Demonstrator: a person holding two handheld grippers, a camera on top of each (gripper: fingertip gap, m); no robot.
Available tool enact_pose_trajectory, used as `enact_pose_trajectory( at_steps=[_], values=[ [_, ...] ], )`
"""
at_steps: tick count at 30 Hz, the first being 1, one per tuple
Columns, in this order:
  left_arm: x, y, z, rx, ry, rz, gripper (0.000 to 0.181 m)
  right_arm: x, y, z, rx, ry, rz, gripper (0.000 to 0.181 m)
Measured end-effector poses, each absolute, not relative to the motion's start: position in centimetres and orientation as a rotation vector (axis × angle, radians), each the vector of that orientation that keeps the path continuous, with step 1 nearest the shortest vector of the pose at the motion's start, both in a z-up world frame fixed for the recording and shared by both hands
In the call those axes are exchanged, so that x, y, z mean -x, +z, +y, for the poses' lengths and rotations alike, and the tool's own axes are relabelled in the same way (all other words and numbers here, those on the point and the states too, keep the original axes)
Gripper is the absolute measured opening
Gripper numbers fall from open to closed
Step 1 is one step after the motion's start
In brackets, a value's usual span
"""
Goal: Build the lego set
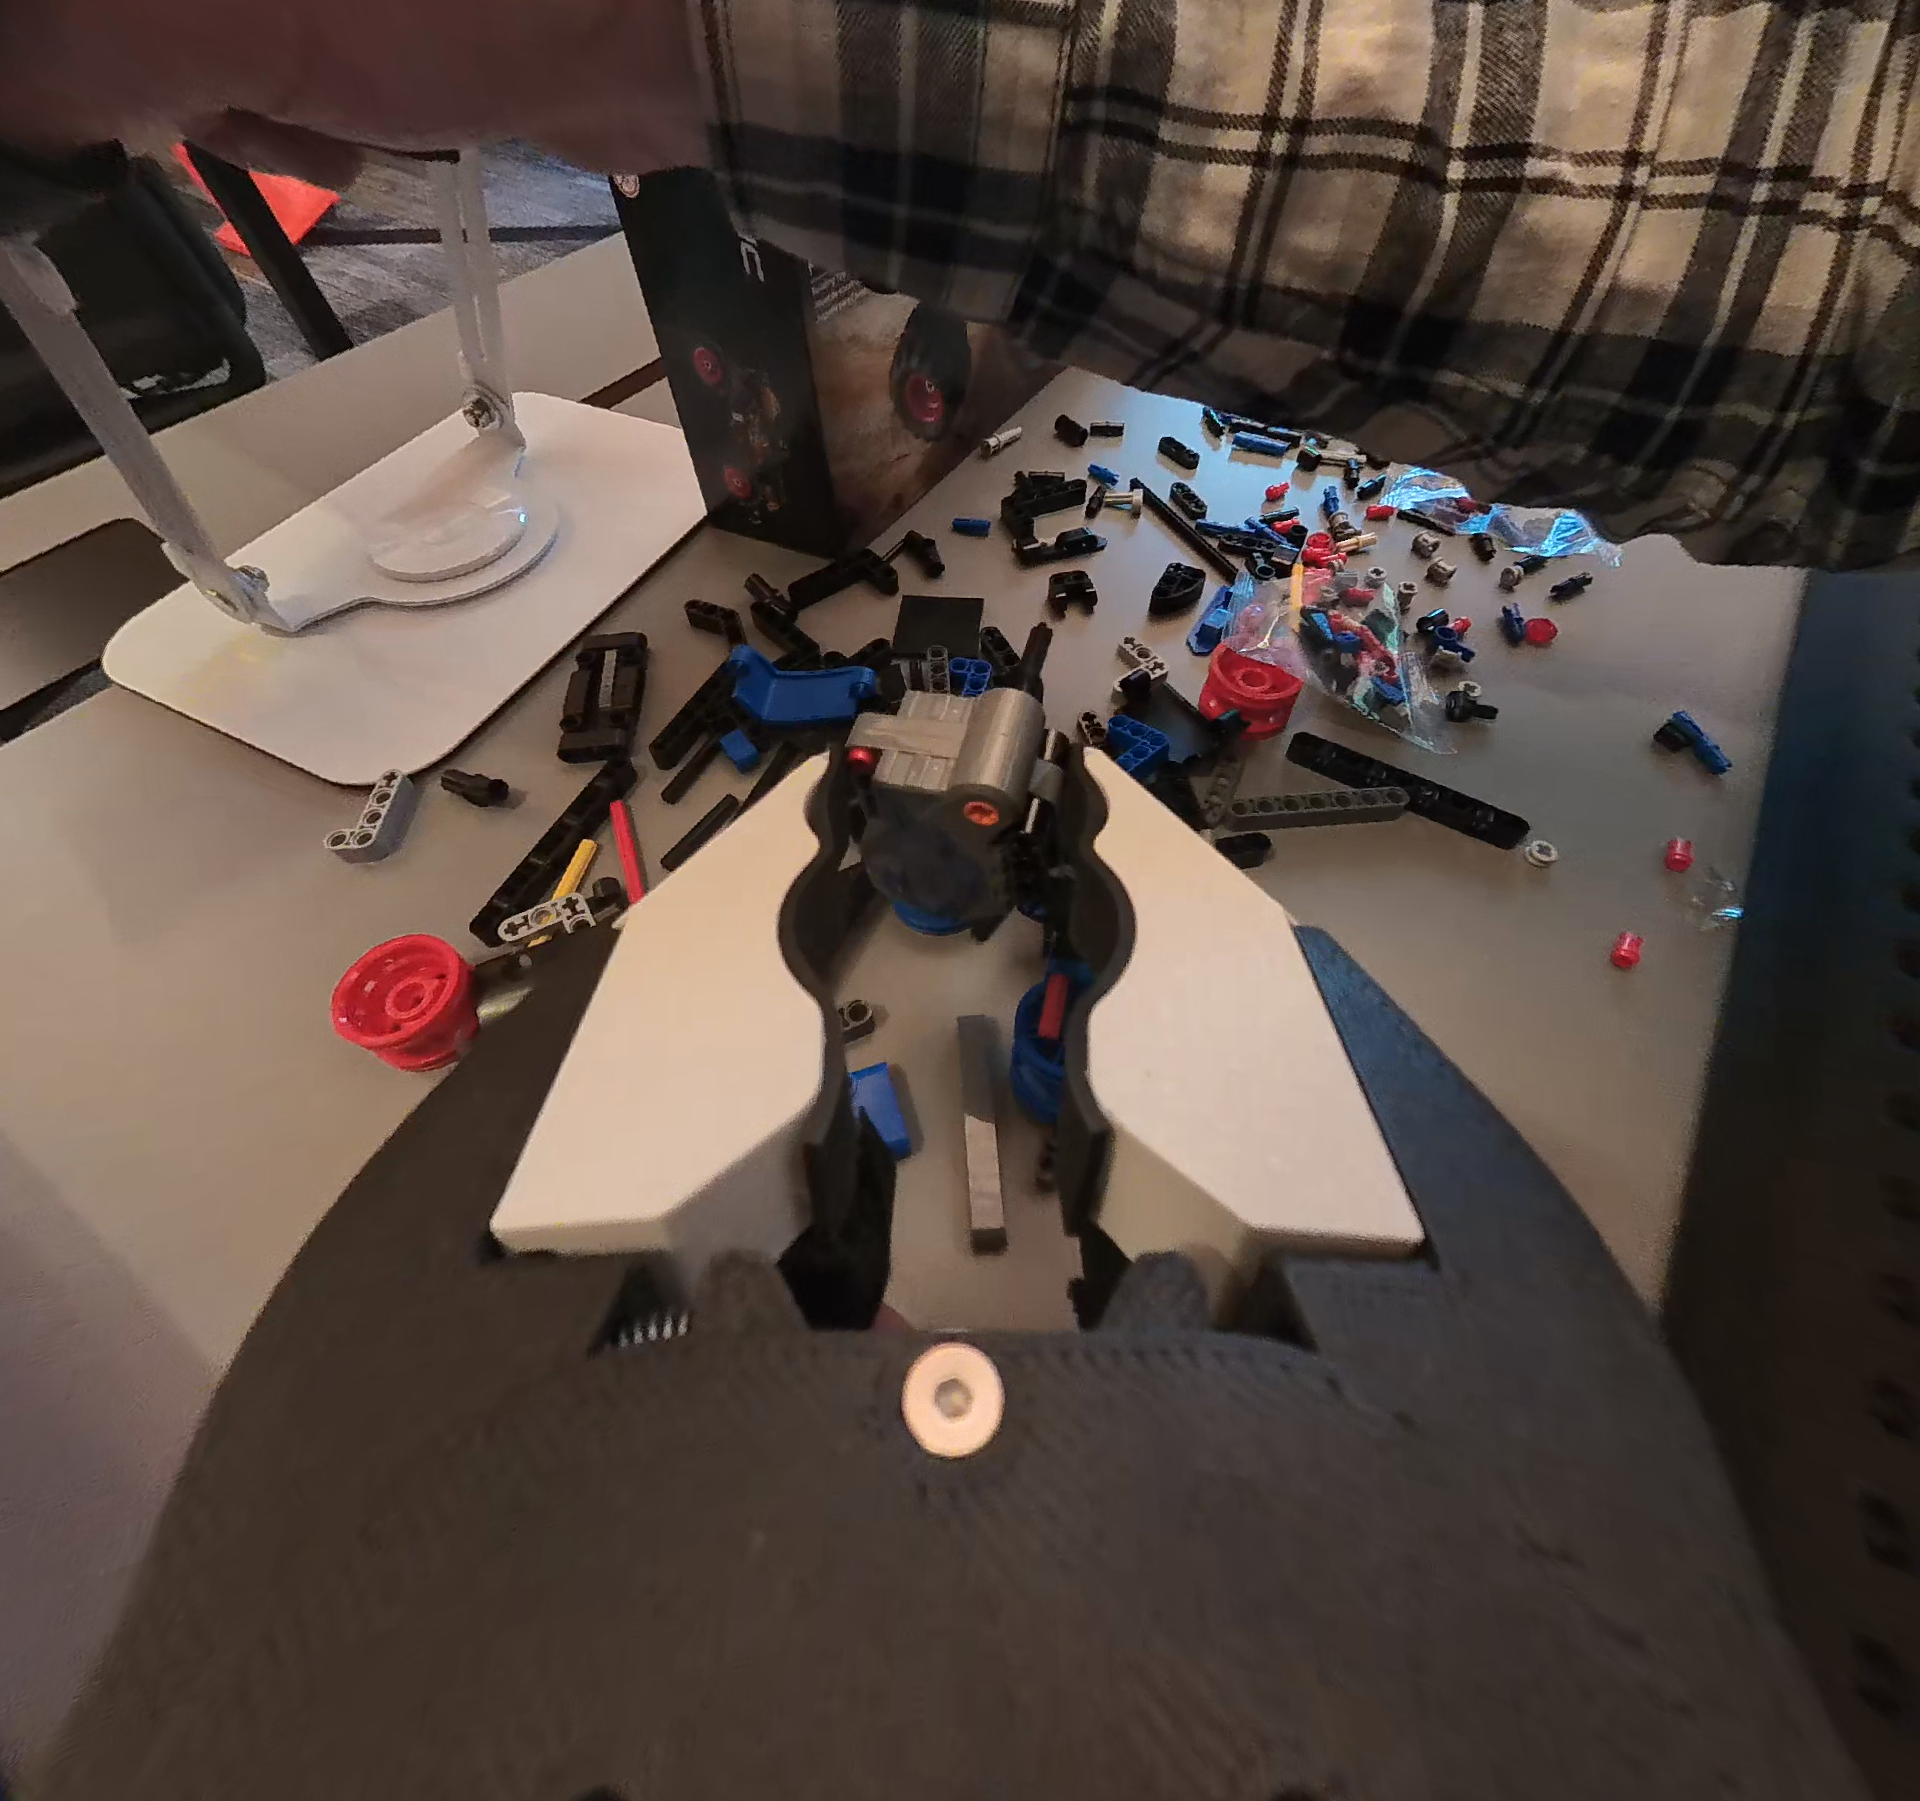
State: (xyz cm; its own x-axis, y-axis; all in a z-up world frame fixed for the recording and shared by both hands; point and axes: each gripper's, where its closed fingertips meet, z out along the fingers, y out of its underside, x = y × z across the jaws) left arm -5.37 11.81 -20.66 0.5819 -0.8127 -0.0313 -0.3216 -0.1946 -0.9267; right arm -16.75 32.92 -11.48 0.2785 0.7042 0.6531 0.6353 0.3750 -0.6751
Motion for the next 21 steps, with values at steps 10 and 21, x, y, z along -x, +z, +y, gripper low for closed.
enact_pose_trajectory(
  at_steps=[10, 21],
  values=[
    [5.3, -20.6, 11.8, 1.766, -0.589, 0.932, 0.039, 16.8, -11.9, 32.8, 1.282, 0.032, -1.432, 0.000],
    [5.3, -20.5, 11.8, 1.765, -0.597, 0.923, 0.038, 16.4, -9.9, 30.5, 1.166, 0.020, -1.454, 0.024]
  ],
)
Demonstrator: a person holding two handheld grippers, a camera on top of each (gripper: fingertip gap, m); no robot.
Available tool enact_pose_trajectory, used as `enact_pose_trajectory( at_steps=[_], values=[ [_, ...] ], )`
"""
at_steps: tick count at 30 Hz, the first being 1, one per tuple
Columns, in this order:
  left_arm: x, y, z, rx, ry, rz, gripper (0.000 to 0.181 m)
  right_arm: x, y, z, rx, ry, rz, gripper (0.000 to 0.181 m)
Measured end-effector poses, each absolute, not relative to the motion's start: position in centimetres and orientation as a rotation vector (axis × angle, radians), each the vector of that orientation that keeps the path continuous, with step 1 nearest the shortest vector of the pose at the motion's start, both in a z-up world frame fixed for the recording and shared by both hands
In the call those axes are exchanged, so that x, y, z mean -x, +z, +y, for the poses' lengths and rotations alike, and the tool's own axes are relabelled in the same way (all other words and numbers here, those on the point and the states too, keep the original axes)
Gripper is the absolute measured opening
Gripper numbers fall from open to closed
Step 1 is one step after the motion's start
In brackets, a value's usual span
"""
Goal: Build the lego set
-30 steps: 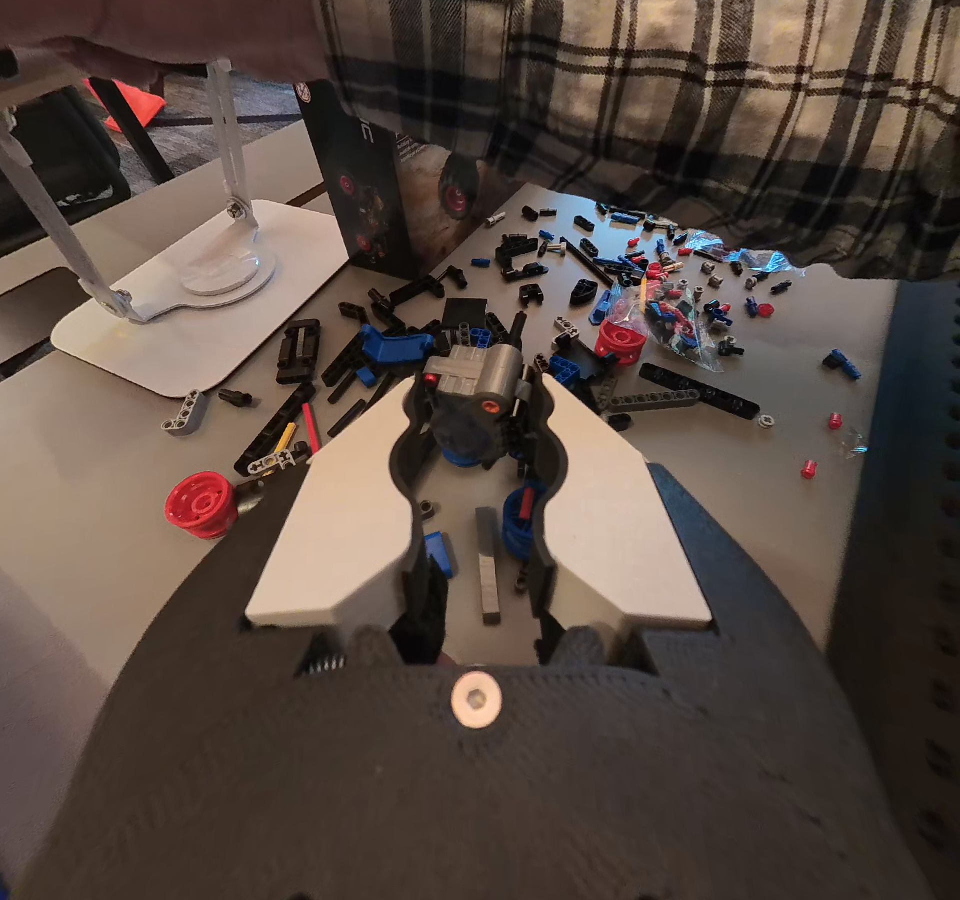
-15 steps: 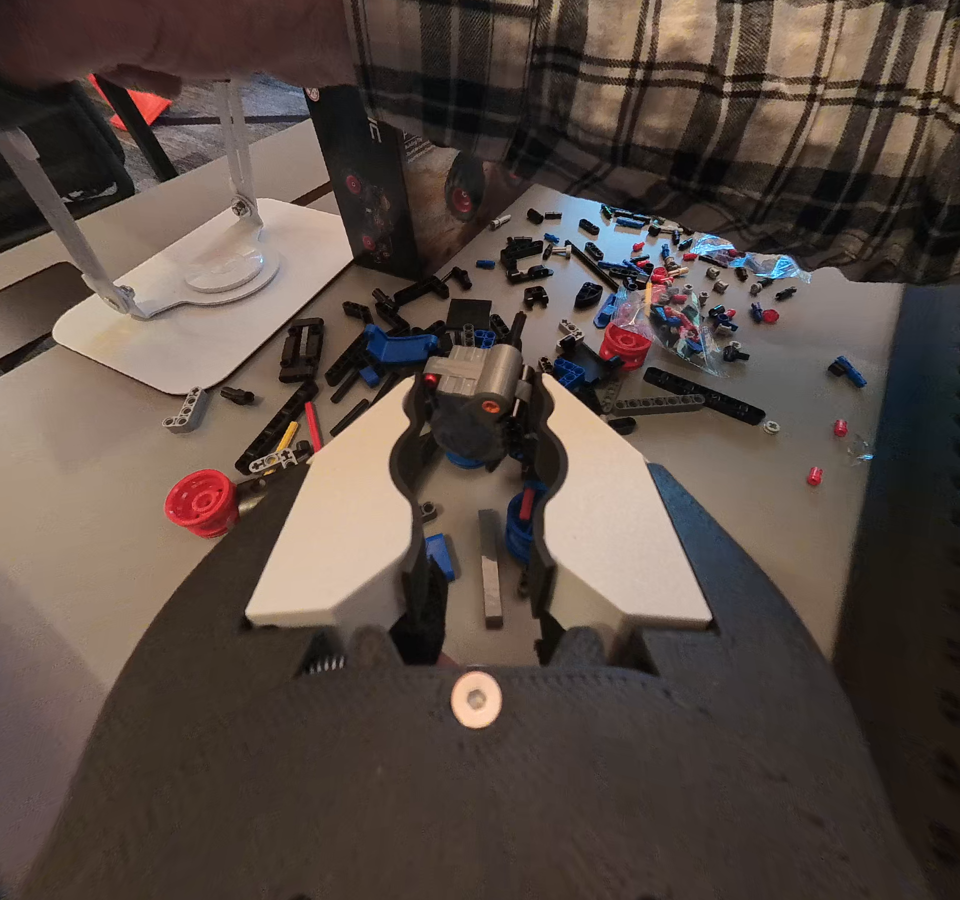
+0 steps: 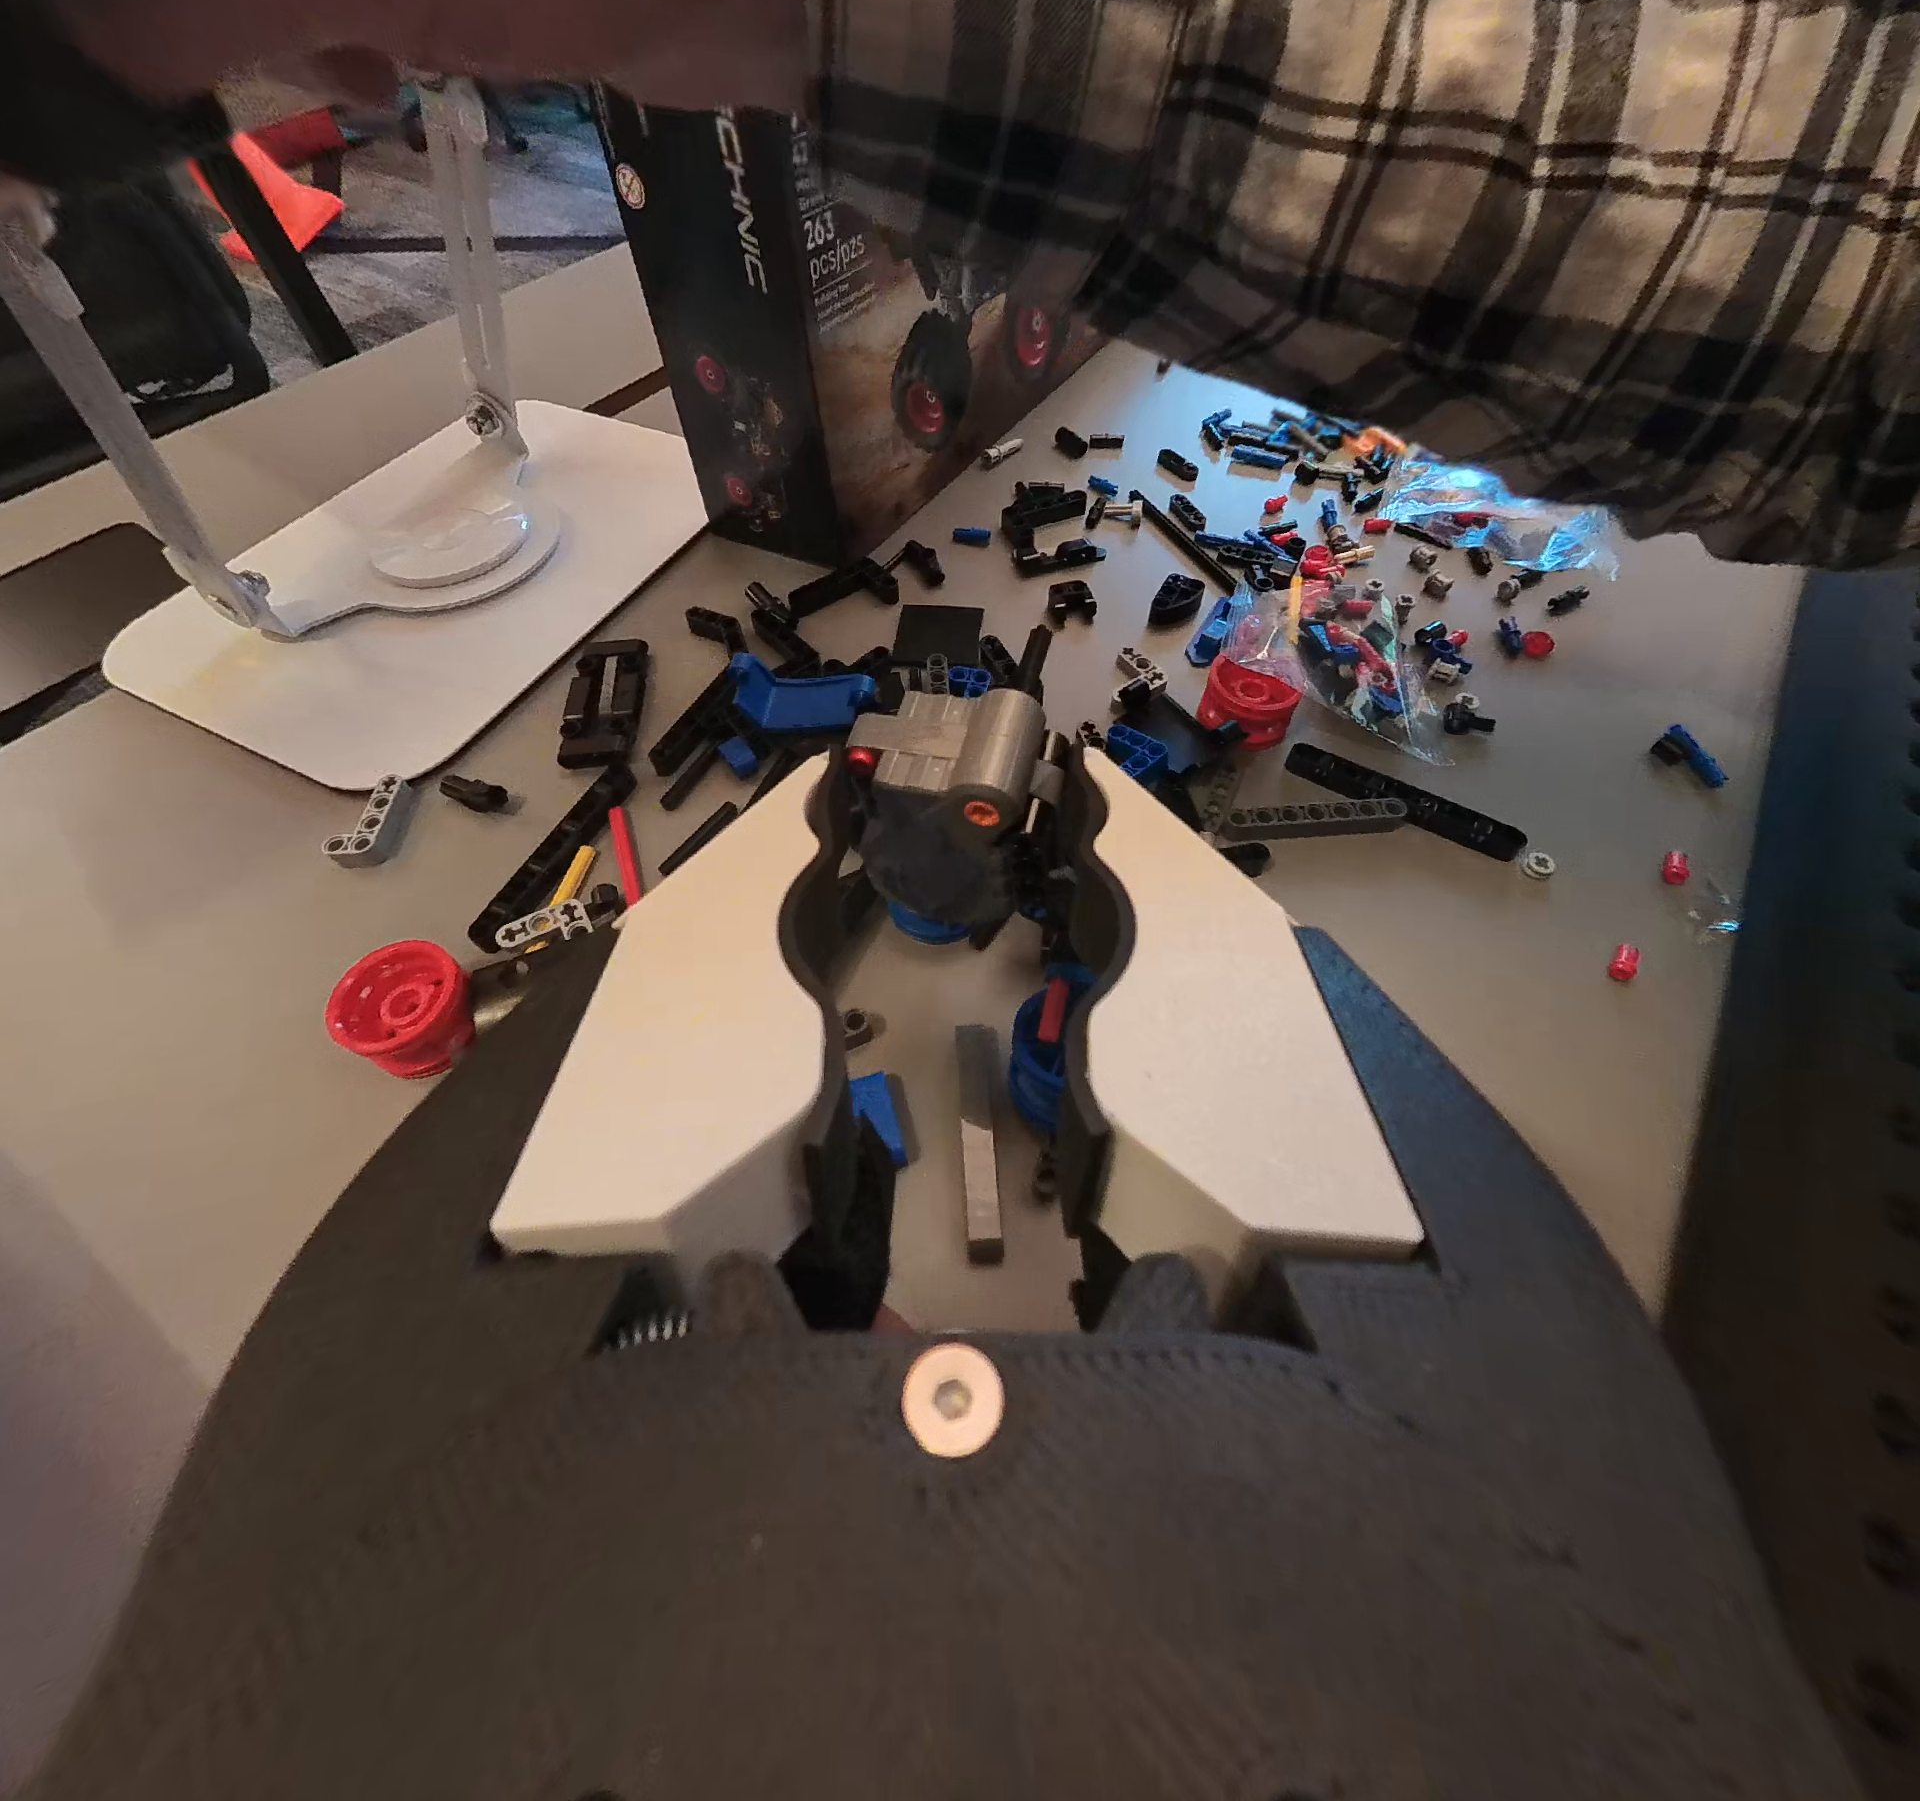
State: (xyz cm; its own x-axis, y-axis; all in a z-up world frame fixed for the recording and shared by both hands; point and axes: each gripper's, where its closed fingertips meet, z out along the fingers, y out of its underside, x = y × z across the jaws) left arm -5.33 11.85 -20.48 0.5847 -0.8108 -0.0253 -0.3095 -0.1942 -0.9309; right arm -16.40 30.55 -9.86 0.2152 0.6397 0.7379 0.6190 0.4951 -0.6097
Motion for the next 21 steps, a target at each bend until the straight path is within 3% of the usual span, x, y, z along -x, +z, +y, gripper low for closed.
enact_pose_trajectory(
  at_steps=[9, 12, 21],
  values=[
    [5.3, -20.4, 11.9, 1.765, -0.607, 0.910, 0.039, 8.3, -2.5, 35.7, 1.279, -0.073, -1.254, 0.047],
    [5.3, -20.5, 11.9, 1.767, -0.607, 0.910, 0.038, 4.5, -1.9, 38.7, 1.374, -0.125, -1.199, 0.064],
    [5.1, -20.9, 12.2, 1.776, -0.628, 0.899, 0.038, -3.9, -3.6, 45.1, 1.622, -0.149, -1.128, 0.073]
  ],
)
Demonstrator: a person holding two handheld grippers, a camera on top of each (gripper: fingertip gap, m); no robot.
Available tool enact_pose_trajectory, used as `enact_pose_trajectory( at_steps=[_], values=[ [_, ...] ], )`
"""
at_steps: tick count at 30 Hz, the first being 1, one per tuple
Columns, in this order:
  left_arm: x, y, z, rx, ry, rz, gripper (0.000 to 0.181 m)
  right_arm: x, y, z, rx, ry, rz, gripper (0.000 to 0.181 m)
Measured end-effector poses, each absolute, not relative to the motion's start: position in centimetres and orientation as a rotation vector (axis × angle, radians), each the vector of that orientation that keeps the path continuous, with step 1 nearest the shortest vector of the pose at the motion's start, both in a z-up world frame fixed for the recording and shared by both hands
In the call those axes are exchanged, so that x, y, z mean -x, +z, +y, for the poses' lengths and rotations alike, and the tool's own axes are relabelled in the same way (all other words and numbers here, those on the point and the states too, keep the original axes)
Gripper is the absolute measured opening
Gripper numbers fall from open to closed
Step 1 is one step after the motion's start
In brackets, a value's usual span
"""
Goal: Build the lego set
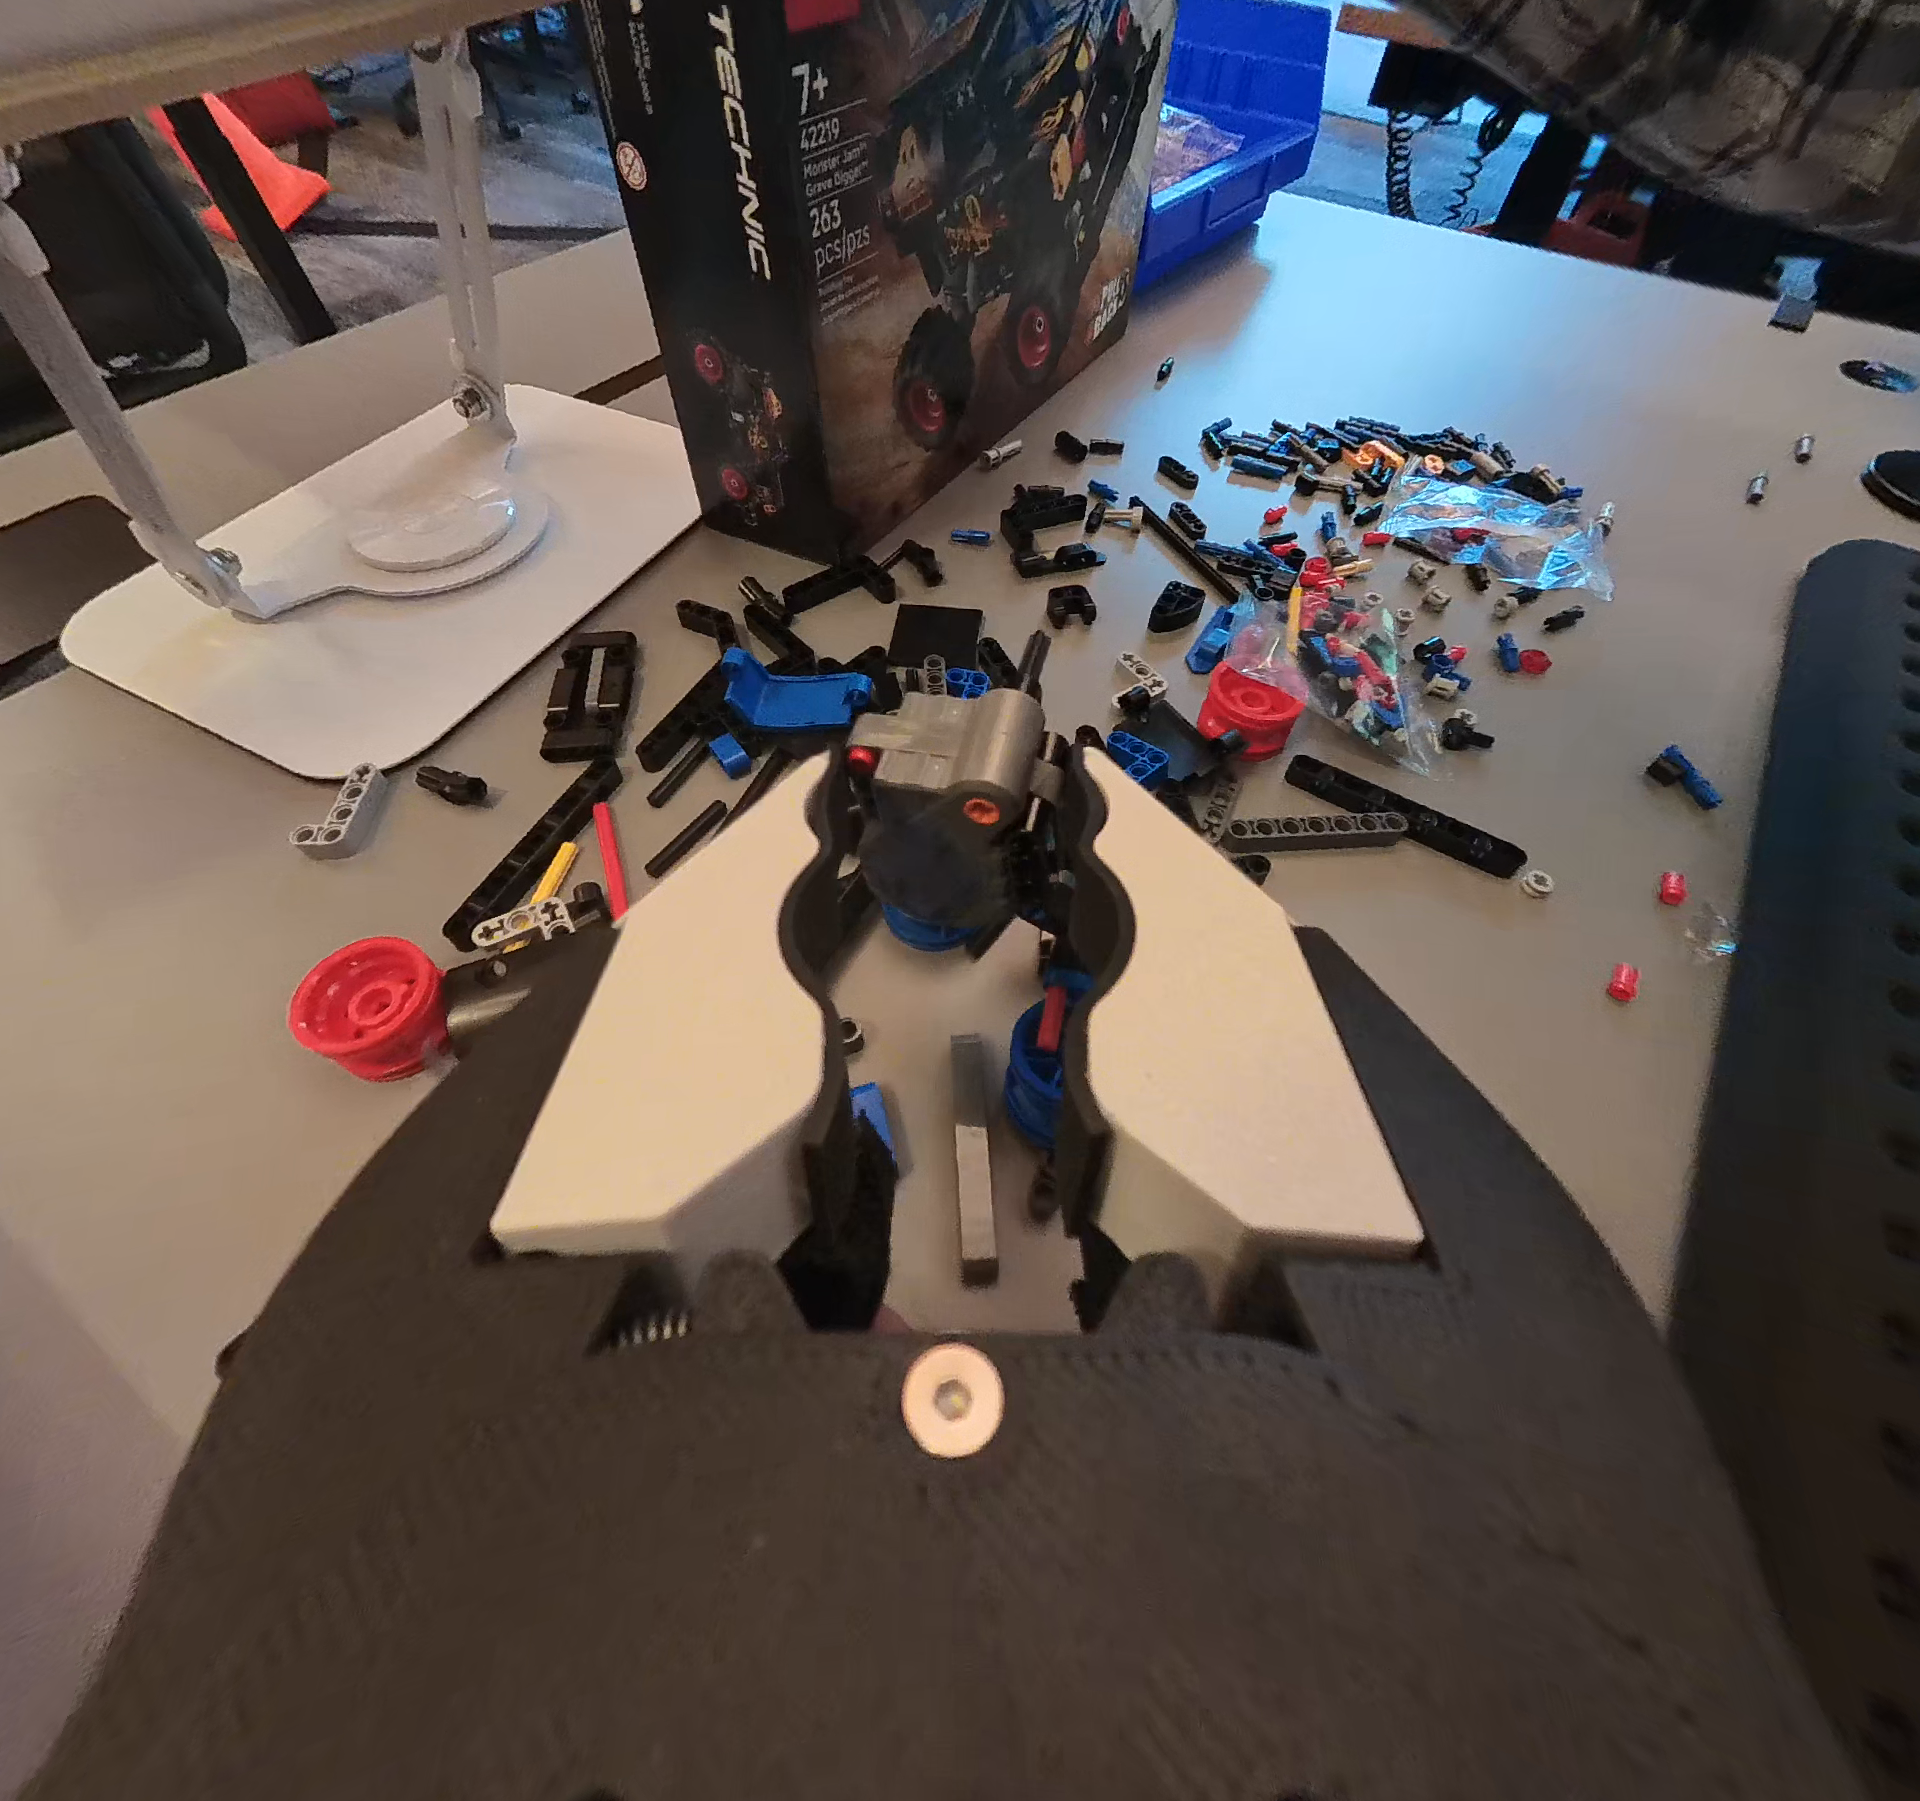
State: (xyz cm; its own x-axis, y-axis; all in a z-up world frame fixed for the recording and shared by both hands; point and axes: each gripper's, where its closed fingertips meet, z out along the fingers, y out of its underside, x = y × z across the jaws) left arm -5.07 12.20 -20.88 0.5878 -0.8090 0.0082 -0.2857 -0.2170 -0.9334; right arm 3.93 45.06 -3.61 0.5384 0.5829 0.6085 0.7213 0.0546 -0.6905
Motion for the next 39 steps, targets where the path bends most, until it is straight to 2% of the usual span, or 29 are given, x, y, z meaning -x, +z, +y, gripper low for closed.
enact_pose_trajectory(
  at_steps=[4, 8, 13, 25, 39],
  values=[
    [5.1, -21.0, 12.4, 1.782, -0.634, 0.887, 0.038, -5.6, -4.7, 46.3, 1.691, -0.051, -1.099, 0.075],
    [5.2, -21.1, 12.7, 1.786, -0.645, 0.869, 0.039, -5.4, -5.2, 45.8, 1.670, 0.024, -1.123, 0.064],
    [5.3, -21.2, 12.8, 1.788, -0.652, 0.860, 0.039, -5.4, -5.2, 45.8, 1.654, 0.018, -1.130, 0.062],
    [5.4, -21.2, 12.8, 1.787, -0.637, 0.864, 0.039, -5.1, -5.4, 45.2, 1.618, -0.061, -1.198, 0.037],
    [5.4, -20.9, 12.6, 1.777, -0.645, 0.864, 0.038, -4.8, -5.6, 45.0, 1.627, -0.016, -1.197, 0.027]
  ],
)
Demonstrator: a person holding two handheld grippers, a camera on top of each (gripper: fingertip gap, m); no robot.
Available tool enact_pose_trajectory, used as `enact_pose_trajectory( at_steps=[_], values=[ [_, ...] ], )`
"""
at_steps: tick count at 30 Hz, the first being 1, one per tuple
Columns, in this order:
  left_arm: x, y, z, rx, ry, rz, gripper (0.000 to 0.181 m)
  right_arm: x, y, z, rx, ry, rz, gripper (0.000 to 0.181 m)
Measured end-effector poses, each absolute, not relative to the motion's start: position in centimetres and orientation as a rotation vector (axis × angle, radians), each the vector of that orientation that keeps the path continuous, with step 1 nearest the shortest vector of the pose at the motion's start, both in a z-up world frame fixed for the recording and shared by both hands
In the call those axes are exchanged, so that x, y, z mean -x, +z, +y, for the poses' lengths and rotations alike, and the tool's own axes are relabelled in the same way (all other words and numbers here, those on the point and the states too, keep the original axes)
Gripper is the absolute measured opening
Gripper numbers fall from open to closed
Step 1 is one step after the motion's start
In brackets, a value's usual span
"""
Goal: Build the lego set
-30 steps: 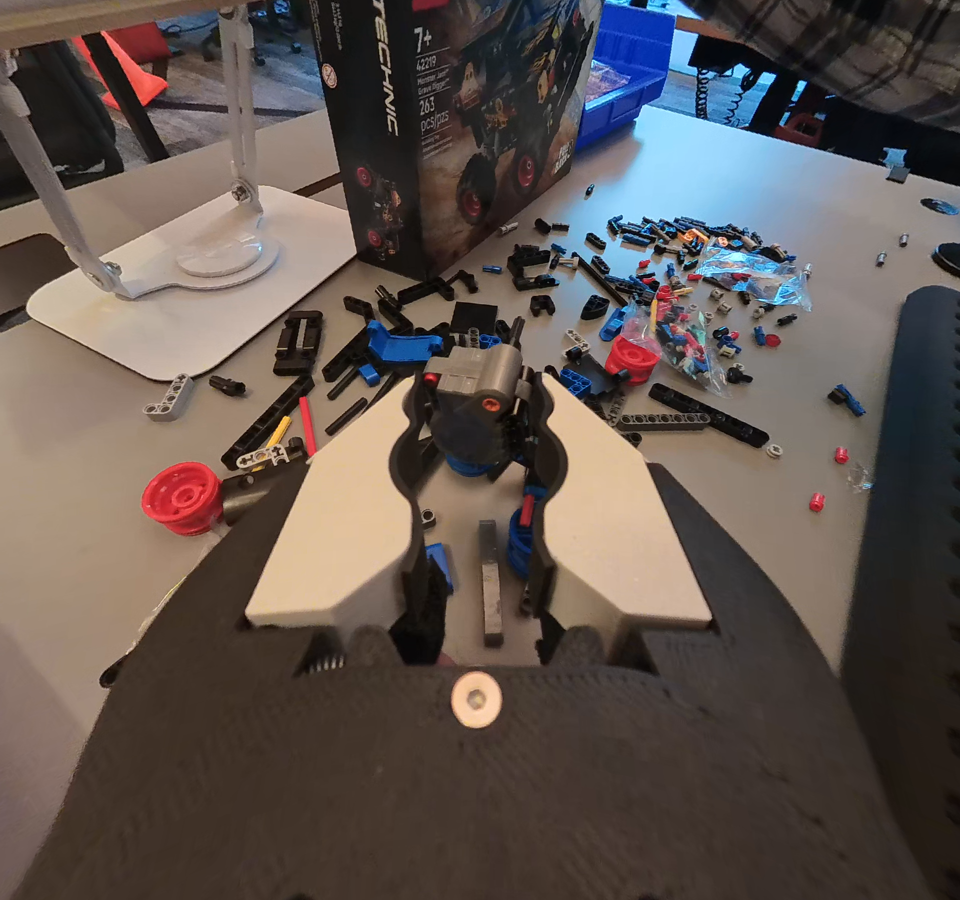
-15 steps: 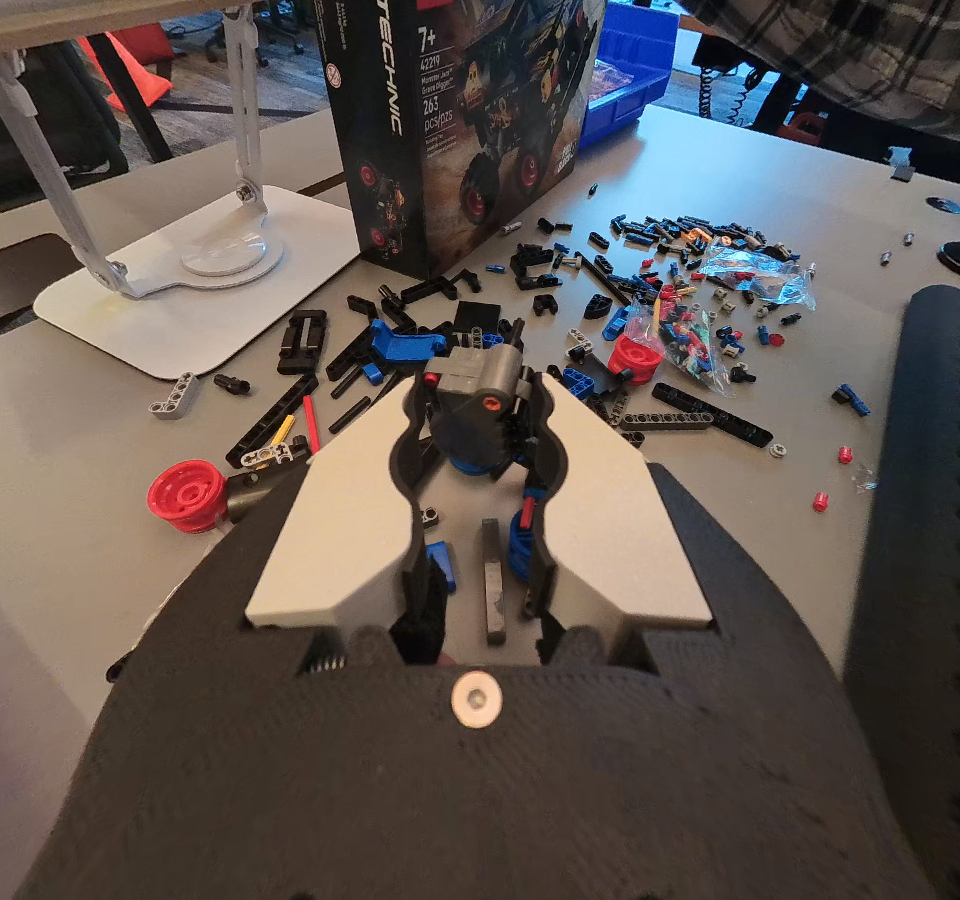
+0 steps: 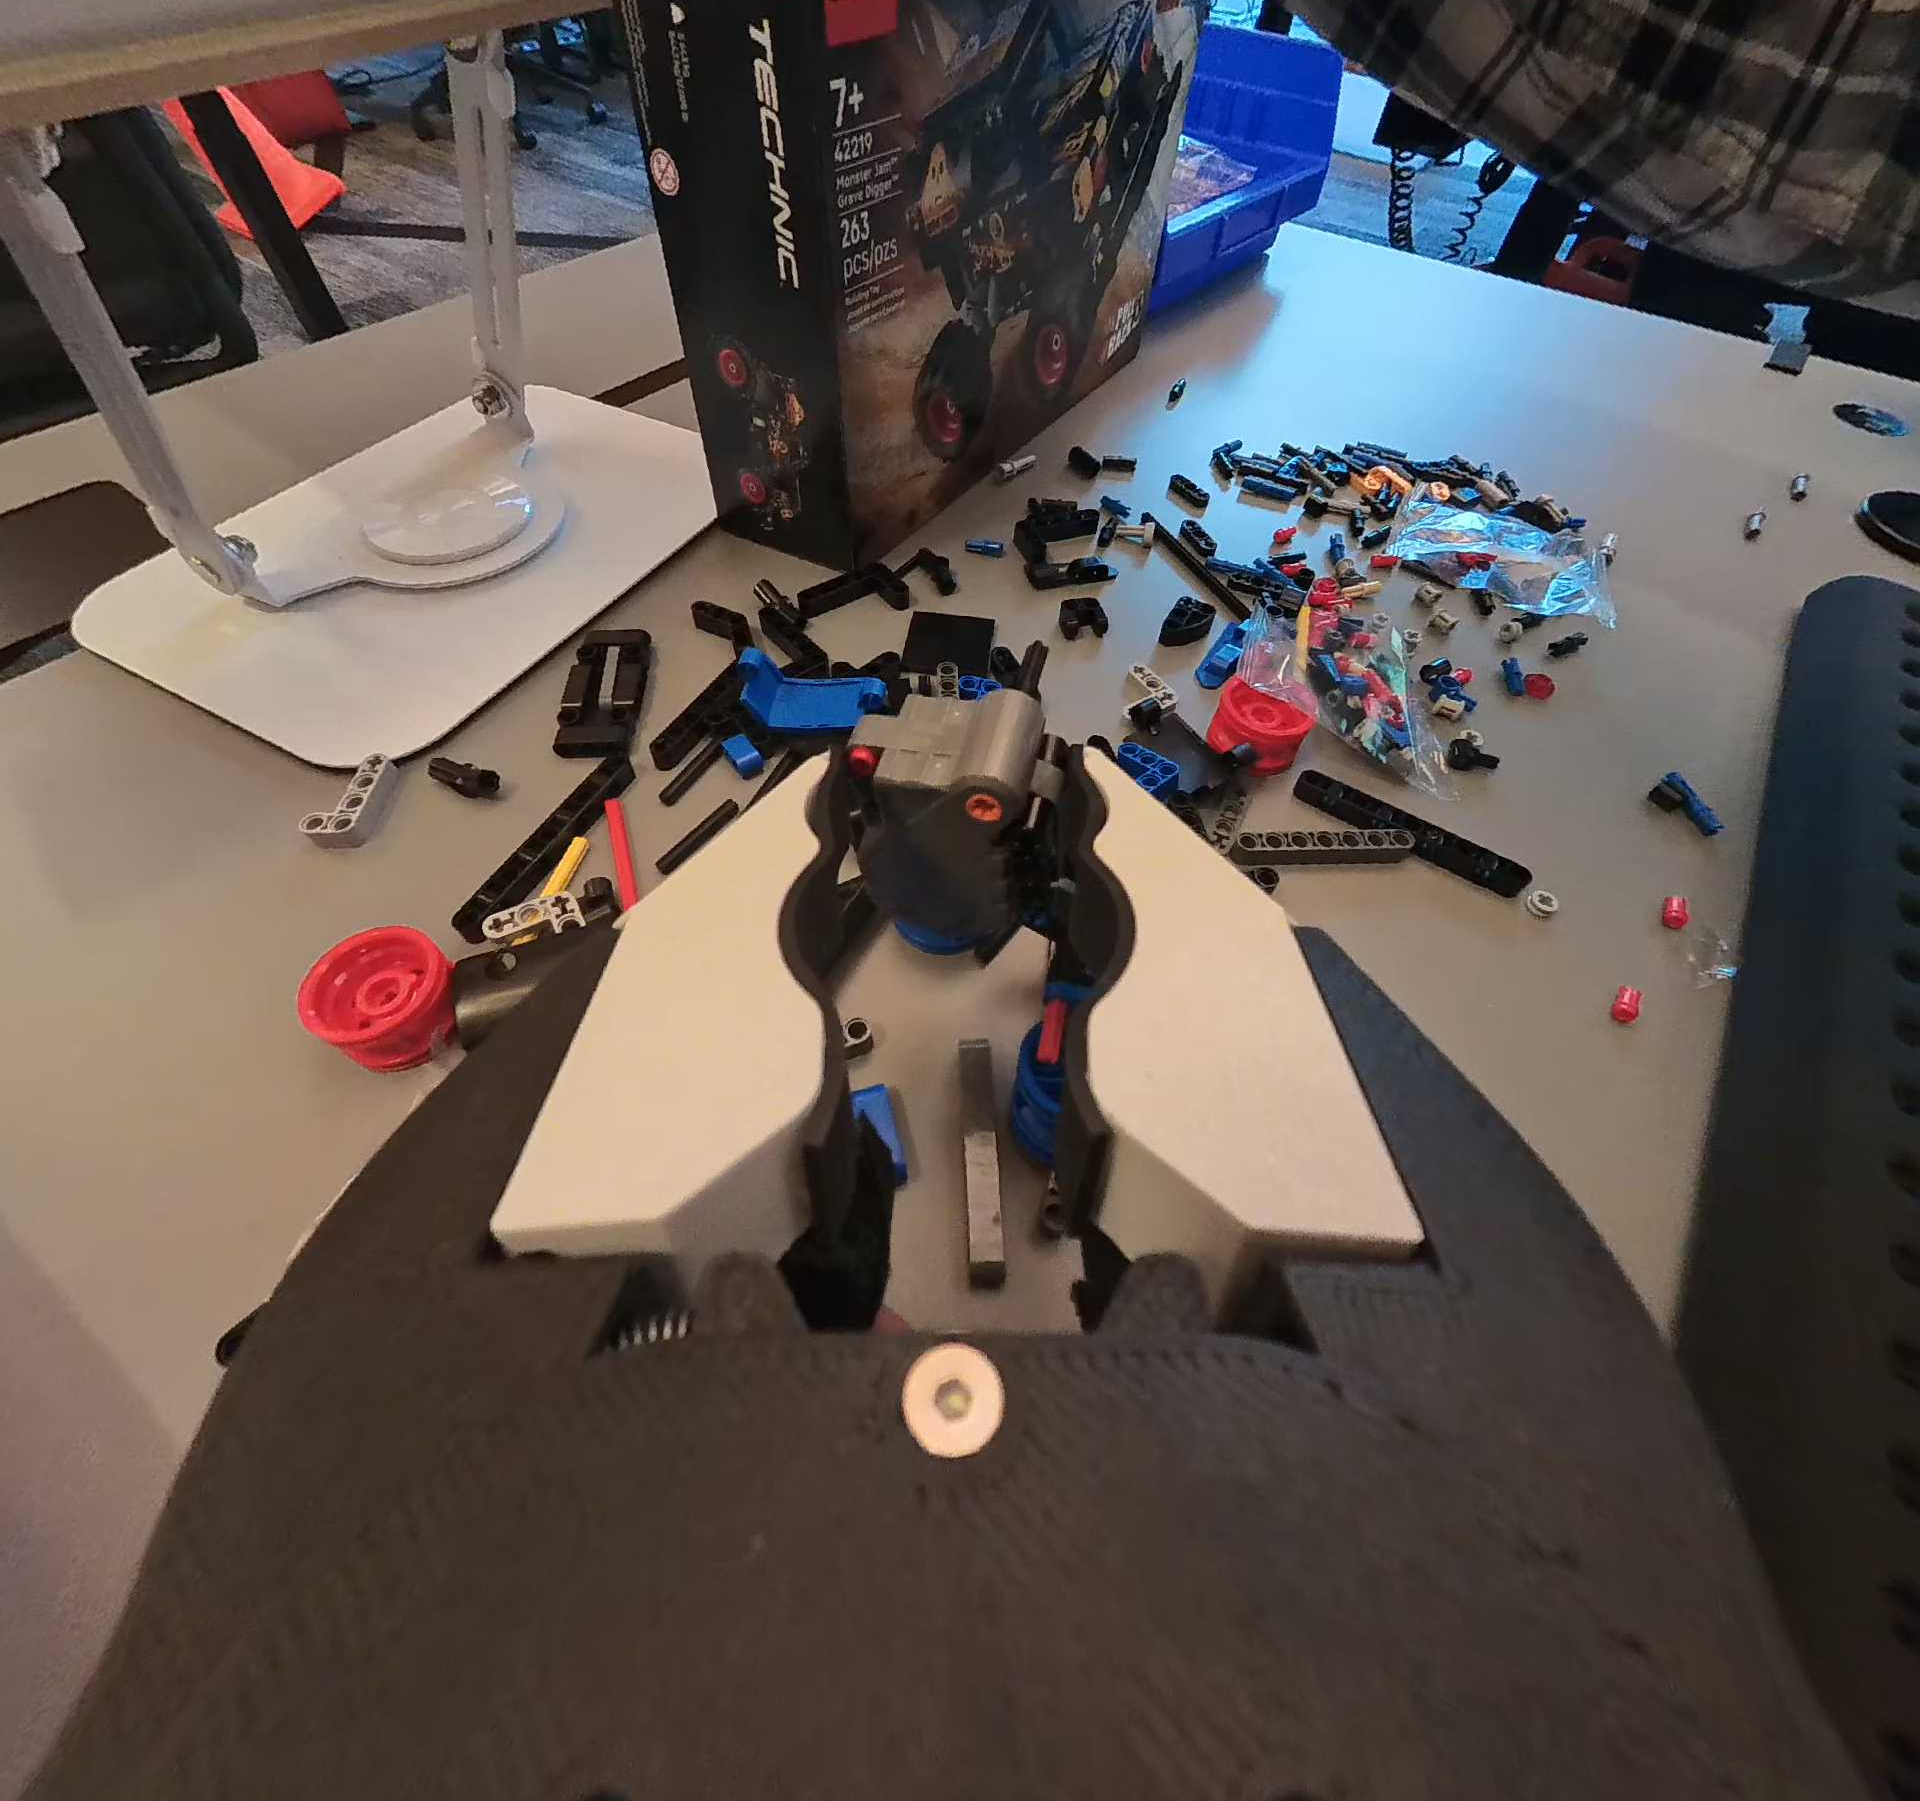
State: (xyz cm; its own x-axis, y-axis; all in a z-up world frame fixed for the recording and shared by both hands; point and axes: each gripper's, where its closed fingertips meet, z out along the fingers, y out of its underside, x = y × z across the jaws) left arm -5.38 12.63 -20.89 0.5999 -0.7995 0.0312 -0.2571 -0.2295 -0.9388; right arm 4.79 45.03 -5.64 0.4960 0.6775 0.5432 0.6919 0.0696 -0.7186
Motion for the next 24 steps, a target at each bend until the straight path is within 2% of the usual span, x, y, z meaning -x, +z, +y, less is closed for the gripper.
enact_pose_trajectory(
  at_steps=[8, 17, 24],
  values=[
    [5.4, -20.8, 12.7, 1.777, -0.641, 0.862, 0.039, -4.7, -5.6, 44.8, 1.612, -0.034, -1.208, 0.022],
    [5.6, -20.4, 12.7, 1.765, -0.637, 0.846, 0.039, -4.8, -3.8, 43.9, 1.556, -0.078, -1.161, 0.040],
    [6.4, -18.7, 13.0, 1.712, -0.613, 0.793, 0.038, -5.4, 1.3, 39.8, 1.422, -0.203, -1.068, 0.047]
  ],
)
